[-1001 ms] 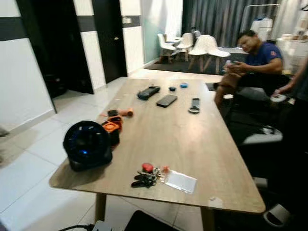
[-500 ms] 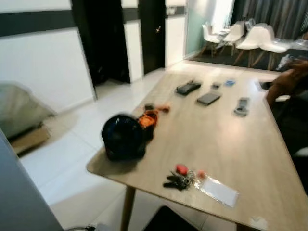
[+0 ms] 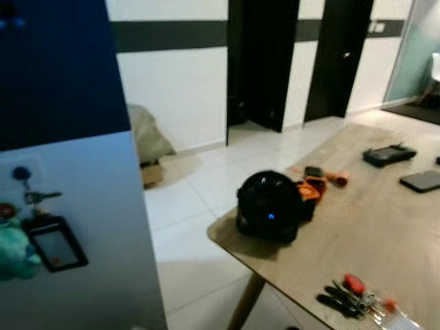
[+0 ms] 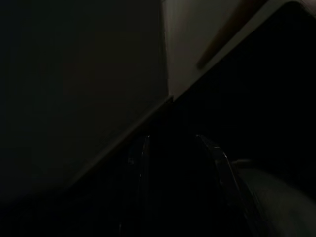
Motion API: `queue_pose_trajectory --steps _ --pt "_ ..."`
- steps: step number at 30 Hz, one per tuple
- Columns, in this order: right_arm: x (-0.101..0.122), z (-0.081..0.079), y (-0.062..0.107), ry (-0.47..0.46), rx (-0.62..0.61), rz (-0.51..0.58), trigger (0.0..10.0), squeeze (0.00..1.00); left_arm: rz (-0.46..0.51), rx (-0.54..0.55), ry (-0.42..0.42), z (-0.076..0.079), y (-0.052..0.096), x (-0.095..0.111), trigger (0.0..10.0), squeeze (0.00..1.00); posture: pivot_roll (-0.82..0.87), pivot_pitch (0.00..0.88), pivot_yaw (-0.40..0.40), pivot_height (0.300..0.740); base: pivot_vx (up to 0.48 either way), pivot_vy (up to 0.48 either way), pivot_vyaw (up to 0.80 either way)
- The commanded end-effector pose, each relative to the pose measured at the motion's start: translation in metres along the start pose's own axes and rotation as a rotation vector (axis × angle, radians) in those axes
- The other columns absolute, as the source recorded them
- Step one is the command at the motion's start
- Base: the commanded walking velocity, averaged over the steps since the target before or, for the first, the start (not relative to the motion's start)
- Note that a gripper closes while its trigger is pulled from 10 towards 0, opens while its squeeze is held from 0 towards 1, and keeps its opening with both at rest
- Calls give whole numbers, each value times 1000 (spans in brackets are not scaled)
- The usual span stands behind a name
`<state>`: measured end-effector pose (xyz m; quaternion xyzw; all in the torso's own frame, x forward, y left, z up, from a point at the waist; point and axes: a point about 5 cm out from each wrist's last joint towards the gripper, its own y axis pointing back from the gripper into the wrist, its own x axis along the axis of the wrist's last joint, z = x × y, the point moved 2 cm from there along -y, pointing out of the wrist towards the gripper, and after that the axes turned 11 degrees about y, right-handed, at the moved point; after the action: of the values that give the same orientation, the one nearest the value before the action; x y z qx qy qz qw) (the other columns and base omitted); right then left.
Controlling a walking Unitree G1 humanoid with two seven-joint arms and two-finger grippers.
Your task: Hang keys on a hook
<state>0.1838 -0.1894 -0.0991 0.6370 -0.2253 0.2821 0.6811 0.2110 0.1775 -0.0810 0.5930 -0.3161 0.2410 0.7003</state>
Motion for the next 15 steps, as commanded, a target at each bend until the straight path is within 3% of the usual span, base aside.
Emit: queue_pose_trajectory --steps 1,15 --pt "-5 1 2 9 1 -18 10000 0 -6 9 5 -4 1 -2 10000 0 36 31 19 740 0 0 800" --pt "-7 2 2 17 2 -21 10000 0 -6 7 11 -3 1 -1 10000 0 34 21 22 740 0 0 800"
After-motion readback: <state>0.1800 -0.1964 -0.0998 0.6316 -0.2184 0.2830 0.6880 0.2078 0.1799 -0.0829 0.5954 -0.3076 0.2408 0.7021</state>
